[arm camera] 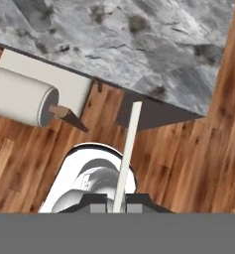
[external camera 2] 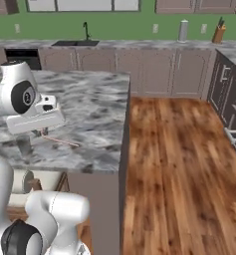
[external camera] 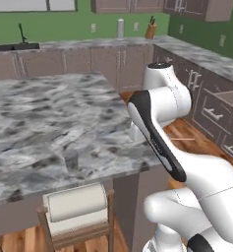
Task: Take a straw from the drawer in front and place it inside the glass cup on the dining counter.
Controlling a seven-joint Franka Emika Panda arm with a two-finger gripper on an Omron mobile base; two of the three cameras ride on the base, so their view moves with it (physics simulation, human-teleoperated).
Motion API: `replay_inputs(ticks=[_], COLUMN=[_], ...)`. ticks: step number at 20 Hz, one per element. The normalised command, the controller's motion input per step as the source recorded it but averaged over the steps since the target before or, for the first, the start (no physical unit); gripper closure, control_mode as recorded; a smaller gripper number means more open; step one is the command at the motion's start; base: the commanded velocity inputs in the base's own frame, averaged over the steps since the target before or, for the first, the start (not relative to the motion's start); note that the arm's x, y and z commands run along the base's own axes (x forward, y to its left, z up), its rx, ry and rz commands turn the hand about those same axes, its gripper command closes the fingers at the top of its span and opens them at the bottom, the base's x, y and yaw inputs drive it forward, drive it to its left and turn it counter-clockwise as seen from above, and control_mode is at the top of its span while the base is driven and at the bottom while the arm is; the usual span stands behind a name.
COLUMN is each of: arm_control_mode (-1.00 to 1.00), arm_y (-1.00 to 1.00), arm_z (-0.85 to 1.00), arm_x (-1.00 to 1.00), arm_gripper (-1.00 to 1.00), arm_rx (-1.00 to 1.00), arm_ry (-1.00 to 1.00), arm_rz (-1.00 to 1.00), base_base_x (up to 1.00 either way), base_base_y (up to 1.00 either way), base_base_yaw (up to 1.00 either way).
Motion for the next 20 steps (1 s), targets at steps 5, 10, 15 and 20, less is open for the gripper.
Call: replay_inputs(ticks=[5,10,15,20], arm_control_mode=[1.0,1.0,1.0,1.0], arm_y=[0.0,0.0,0.0,0.0], arm_z=[0.0,0.0,0.0,0.0], arm_x=[0.0,0.0,0.0,0.0], arm_gripper=[1.0,1.0,1.0,1.0], arm_rx=[0.0,0.0,0.0,0.0], arm_ry=[0.0,0.0,0.0,0.0], arm_rz=[0.0,0.0,0.0,0.0], base_base_x=[0.13,0.21,0.84,1.0], base_base_y=[0.63,0.7,0.35,0.15], base_base_yaw=[-0.37,-0.34,-0.06,0.27])
